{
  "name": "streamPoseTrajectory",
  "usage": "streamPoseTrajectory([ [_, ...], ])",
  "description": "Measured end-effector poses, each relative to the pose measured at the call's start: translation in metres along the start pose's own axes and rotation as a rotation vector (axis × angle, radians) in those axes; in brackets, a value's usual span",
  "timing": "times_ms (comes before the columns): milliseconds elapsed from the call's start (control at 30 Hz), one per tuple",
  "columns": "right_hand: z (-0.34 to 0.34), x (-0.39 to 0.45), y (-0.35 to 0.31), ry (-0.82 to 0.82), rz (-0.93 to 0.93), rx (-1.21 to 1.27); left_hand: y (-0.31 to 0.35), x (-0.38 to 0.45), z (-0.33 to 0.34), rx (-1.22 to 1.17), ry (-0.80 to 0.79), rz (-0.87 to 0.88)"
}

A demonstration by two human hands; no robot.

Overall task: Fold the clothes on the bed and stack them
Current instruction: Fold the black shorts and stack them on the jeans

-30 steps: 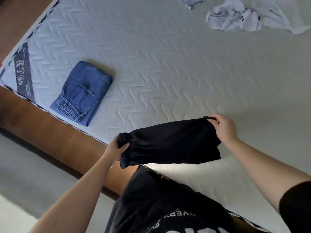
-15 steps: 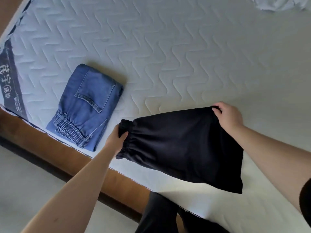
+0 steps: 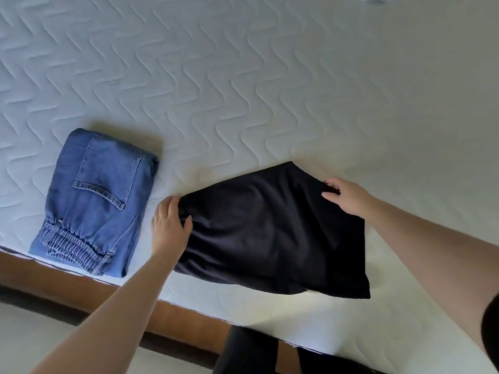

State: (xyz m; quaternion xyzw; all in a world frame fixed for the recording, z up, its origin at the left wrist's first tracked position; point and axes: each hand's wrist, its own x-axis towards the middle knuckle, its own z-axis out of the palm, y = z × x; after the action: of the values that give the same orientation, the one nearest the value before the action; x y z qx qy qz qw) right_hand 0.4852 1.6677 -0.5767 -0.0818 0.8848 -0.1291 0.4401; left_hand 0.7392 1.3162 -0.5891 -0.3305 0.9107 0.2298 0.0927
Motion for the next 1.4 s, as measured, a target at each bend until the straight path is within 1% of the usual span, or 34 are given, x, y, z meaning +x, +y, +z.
streamPoseTrajectory([
  [67,0.0,-0.008,0.016,0.04,0.022,-0.072,0.023,0.002,0.008,0.032,-0.022,0.097],
  [100,0.002,-0.012,0.023,0.091,0.008,-0.08,0.036,0.005,0.014,0.035,-0.038,0.139],
  [233,0.014,-0.026,0.041,0.36,-0.178,-0.106,0.104,0.013,0.043,0.036,-0.126,0.377],
  [333,0.032,-0.039,0.048,0.487,-0.313,0.013,0.159,0.013,0.066,0.02,-0.156,0.542],
  [400,0.045,-0.048,0.047,0.503,-0.346,0.117,0.191,0.012,0.079,0.009,-0.132,0.614],
  [467,0.058,-0.055,0.047,0.459,-0.395,0.14,0.217,0.011,0.089,0.028,-0.092,0.688],
  [500,0.065,-0.057,0.048,0.393,-0.424,0.138,0.227,0.011,0.093,0.063,-0.076,0.724],
  [533,0.07,-0.059,0.049,0.292,-0.439,0.149,0.233,0.012,0.097,0.113,-0.057,0.76],
  [600,0.077,-0.063,0.053,0.055,-0.4,0.228,0.237,0.014,0.103,0.24,-0.029,0.819],
  [633,0.079,-0.064,0.056,-0.025,-0.355,0.304,0.237,0.015,0.105,0.311,-0.033,0.839],
  [667,0.079,-0.064,0.06,-0.041,-0.309,0.382,0.235,0.016,0.105,0.39,-0.055,0.855],
  [700,0.078,-0.063,0.064,0.005,-0.26,0.445,0.233,0.016,0.105,0.471,-0.087,0.861],
  [733,0.076,-0.061,0.069,0.101,-0.208,0.474,0.23,0.017,0.105,0.545,-0.116,0.861],
  [800,0.071,-0.055,0.079,0.303,-0.111,0.423,0.224,0.019,0.105,0.601,-0.142,0.85],
  [833,0.07,-0.051,0.083,0.356,-0.077,0.362,0.221,0.021,0.105,0.575,-0.145,0.844],
  [900,0.069,-0.043,0.087,0.357,-0.025,0.238,0.217,0.024,0.107,0.523,-0.139,0.83],
  [1000,0.073,-0.034,0.086,0.308,0.038,0.096,0.223,0.034,0.111,0.555,-0.045,0.822],
  [1033,0.075,-0.032,0.085,0.332,0.038,0.031,0.228,0.037,0.112,0.583,-0.022,0.808],
  [1100,0.075,-0.029,0.084,0.443,0.002,-0.057,0.237,0.047,0.113,0.597,-0.039,0.736],
  [1200,0.064,-0.023,0.087,0.606,-0.062,0.019,0.246,0.068,0.114,0.534,-0.121,0.611],
  [1300,0.039,-0.015,0.095,0.702,-0.111,0.115,0.255,0.089,0.11,0.485,-0.133,0.609],
  [1333,0.029,-0.009,0.098,0.695,-0.123,0.143,0.258,0.096,0.108,0.459,-0.139,0.609],
  [1400,0.013,0.004,0.103,0.6,-0.132,0.251,0.261,0.107,0.104,0.403,-0.176,0.572],
])
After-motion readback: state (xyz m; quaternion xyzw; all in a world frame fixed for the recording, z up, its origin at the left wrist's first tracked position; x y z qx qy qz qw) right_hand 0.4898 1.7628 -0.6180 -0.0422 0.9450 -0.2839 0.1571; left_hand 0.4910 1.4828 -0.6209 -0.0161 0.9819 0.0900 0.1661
